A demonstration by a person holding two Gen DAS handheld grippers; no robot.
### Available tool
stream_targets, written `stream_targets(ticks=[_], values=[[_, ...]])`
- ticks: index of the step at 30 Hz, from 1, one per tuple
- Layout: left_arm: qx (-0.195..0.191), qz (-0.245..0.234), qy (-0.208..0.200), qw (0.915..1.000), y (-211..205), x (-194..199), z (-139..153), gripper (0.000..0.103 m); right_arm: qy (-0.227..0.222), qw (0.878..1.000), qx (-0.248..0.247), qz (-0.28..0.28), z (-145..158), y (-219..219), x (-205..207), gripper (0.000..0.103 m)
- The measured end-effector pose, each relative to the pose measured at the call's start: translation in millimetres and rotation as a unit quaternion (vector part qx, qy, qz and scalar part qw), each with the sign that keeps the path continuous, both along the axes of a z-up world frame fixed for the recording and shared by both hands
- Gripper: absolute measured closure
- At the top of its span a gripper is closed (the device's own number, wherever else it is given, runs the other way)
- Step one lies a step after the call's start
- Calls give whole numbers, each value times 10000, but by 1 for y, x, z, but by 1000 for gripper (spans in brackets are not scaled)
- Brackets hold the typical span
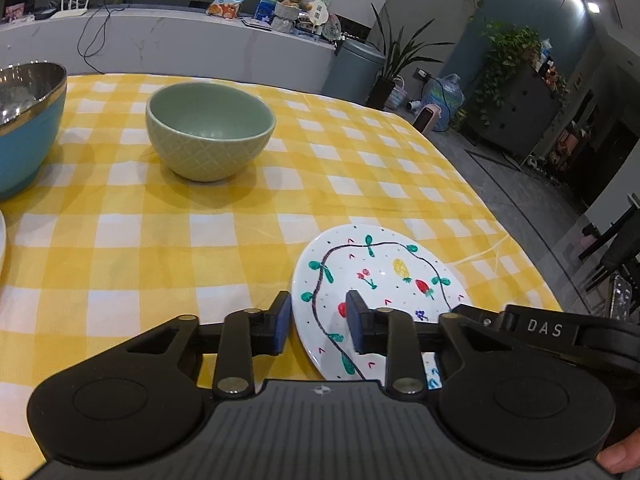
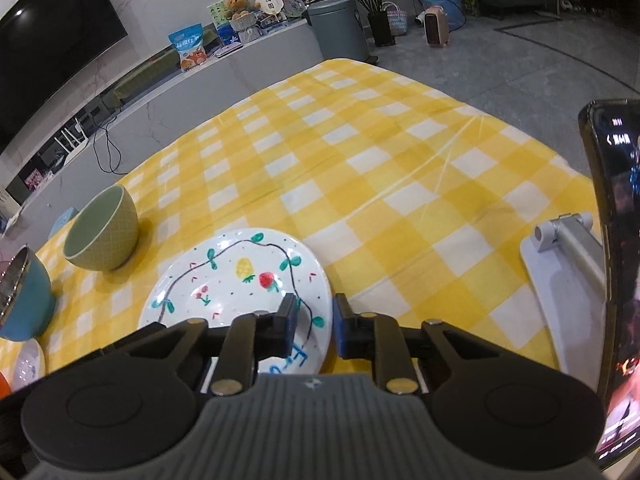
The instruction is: Organize plates and bowls
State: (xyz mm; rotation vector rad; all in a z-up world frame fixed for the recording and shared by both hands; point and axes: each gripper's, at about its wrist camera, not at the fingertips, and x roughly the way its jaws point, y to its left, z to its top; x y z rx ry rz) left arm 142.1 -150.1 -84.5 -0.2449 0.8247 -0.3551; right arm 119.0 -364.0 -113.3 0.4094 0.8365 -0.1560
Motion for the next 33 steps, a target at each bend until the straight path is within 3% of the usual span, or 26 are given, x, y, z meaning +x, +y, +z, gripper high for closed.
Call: stream_targets(ticks=[4, 9, 12, 16, 23, 25, 33], values=[[169, 133, 28, 9998, 7, 0, 1, 78, -22, 9998, 142, 127, 0, 2, -1, 89], [134, 294, 92, 9994, 29, 0, 1, 78, 6, 9971, 673, 343, -4, 6, 1, 90], [34, 335, 131, 9993, 35, 3, 1, 78, -19, 9951, 940, 314, -5, 3, 1, 83], [9, 265, 119, 9996, 35, 7, 0, 78, -31, 9932, 1140, 214, -6, -1, 0, 83], [-30, 263, 38, 9996, 35, 6, -3, 83, -73, 9949, 994, 154, -7, 2, 0, 94], [16, 305, 32, 9995, 35, 6, -2, 87, -80, 9948, 1010, 138, -7, 1, -1, 94], [-51, 496, 1, 9988, 48, -6, 7, 88, -52, 9903, 1361, 254, -8, 0, -3, 95]])
